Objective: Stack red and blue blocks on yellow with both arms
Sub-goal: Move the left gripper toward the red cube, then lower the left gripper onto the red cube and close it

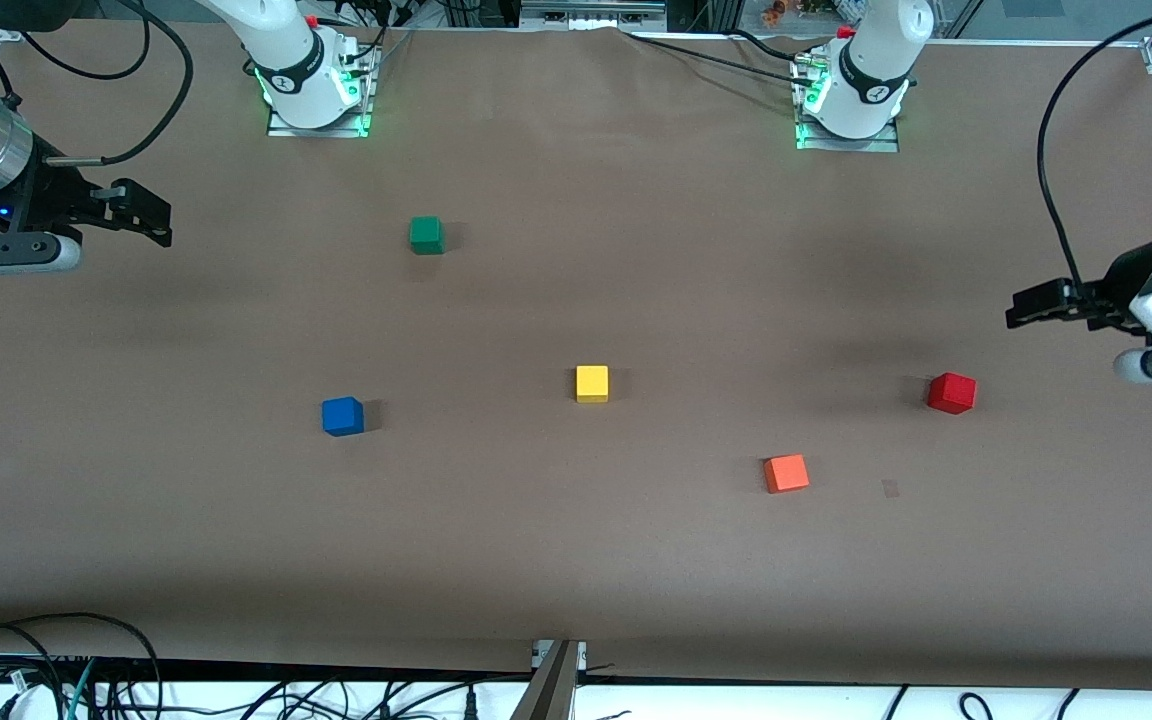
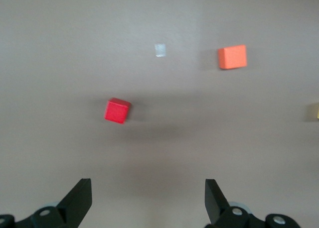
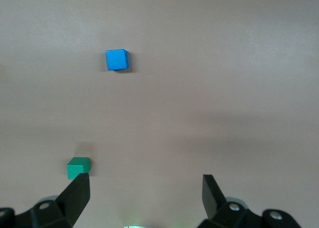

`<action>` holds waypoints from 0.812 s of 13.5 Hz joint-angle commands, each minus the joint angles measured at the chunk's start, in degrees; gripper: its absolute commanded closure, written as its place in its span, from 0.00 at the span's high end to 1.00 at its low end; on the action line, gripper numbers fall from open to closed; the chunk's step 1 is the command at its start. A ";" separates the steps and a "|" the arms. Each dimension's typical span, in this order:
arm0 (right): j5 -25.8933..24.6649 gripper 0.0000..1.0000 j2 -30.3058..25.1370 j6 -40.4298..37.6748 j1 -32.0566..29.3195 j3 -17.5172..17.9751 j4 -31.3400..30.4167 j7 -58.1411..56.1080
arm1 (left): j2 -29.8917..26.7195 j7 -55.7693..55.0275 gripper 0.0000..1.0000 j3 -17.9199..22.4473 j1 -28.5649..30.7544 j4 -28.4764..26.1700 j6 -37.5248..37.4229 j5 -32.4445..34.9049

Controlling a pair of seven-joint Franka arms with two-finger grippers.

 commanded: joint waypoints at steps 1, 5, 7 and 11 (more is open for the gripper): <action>0.62 1.00 0.23 -0.12 -0.54 -0.40 0.50 -0.79 | 5.39 6.94 1.00 0.40 1.67 -0.20 5.25 2.33; 0.62 1.00 0.23 -0.04 -0.54 -0.40 0.50 -0.79 | 11.28 12.22 1.00 0.40 2.38 -3.45 12.45 2.43; 0.62 1.00 0.23 -0.21 -0.54 -0.49 0.50 -0.79 | 11.39 12.68 1.00 0.40 2.91 -12.29 23.22 2.43; 0.62 1.00 0.23 -0.04 -0.54 -0.58 0.50 -0.79 | 13.57 18.30 1.00 0.49 4.58 -22.44 40.14 2.51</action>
